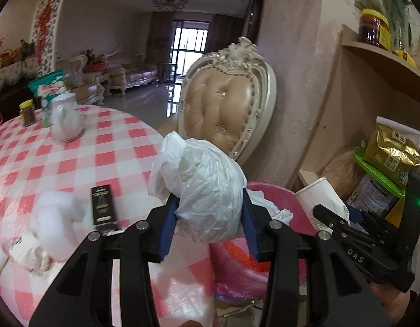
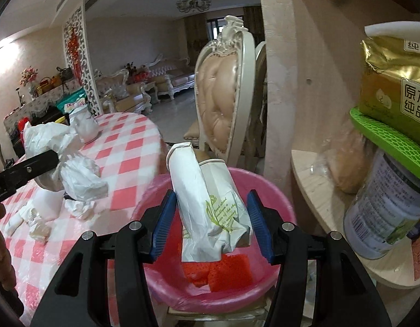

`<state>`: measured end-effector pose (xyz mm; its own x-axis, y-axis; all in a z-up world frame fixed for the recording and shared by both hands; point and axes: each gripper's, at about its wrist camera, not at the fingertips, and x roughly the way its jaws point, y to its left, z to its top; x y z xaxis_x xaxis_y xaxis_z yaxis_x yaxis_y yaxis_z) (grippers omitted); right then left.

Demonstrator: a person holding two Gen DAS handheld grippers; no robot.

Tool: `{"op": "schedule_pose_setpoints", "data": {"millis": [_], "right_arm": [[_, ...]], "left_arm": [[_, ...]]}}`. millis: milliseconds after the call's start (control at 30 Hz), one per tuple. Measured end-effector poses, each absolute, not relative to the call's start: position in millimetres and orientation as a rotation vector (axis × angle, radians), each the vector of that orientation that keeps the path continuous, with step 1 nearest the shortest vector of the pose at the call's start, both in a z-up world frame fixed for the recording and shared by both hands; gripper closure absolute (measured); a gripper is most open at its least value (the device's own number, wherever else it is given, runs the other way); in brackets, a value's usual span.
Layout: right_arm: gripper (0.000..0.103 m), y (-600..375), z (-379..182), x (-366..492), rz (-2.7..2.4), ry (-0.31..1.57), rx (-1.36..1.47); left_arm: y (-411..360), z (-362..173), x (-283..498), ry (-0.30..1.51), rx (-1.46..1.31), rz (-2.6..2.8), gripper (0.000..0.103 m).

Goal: Collect trash
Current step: 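Carry the bag and paper roll to the pink bin and release both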

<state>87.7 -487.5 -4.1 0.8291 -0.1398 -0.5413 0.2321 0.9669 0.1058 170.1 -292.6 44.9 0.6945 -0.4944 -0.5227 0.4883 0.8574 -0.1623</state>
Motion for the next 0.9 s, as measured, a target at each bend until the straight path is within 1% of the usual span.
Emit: {"op": "schedule_pose_setpoints", "data": {"millis": [333, 433, 467, 500, 533, 567, 600, 633, 900], "right_arm": [[0.049, -499.5, -9.3, 90.8, -0.22, 0.568, 0.183], [0.048, -498.8, -8.8, 91.8, -0.226, 0.569, 0.181], [0.048, -498.8, -9.1, 92.4, -0.227, 0.57, 0.181], [0.047, -497.7, -9.3, 93.1, -0.227, 0.572, 0.18], [0.046, -497.9, -9.4, 93.7, -0.228, 0.573, 0.178], [0.043, -497.6, -9.9, 94.2, -0.233, 0.573, 0.177], [0.036, -498.2, -10.1, 94.9, -0.238, 0.573, 0.178], [0.033, -499.0, -10.1, 94.5, -0.243, 0.569, 0.178], [0.033, -502.6, -11.9, 94.1, -0.257, 0.57, 0.186]], "left_arm": [[-328.9, 34.5, 189.9, 0.606, 0.047, -0.616, 0.06], [-338.2, 30.3, 193.1, 0.621, 0.067, -0.643, 0.057], [-340.6, 28.9, 194.7, 0.63, 0.071, -0.656, 0.056], [-344.0, 27.0, 196.4, 0.64, 0.071, -0.667, 0.048], [-346.7, 25.3, 197.3, 0.649, 0.068, -0.676, 0.043], [-349.0, 24.0, 198.5, 0.656, 0.069, -0.682, 0.041], [-350.9, 22.3, 199.5, 0.662, 0.073, -0.681, 0.034], [-351.0, 21.3, 200.2, 0.665, 0.074, -0.676, 0.027], [-334.5, 18.1, 201.4, 0.675, 0.038, -0.654, 0.027]]}}
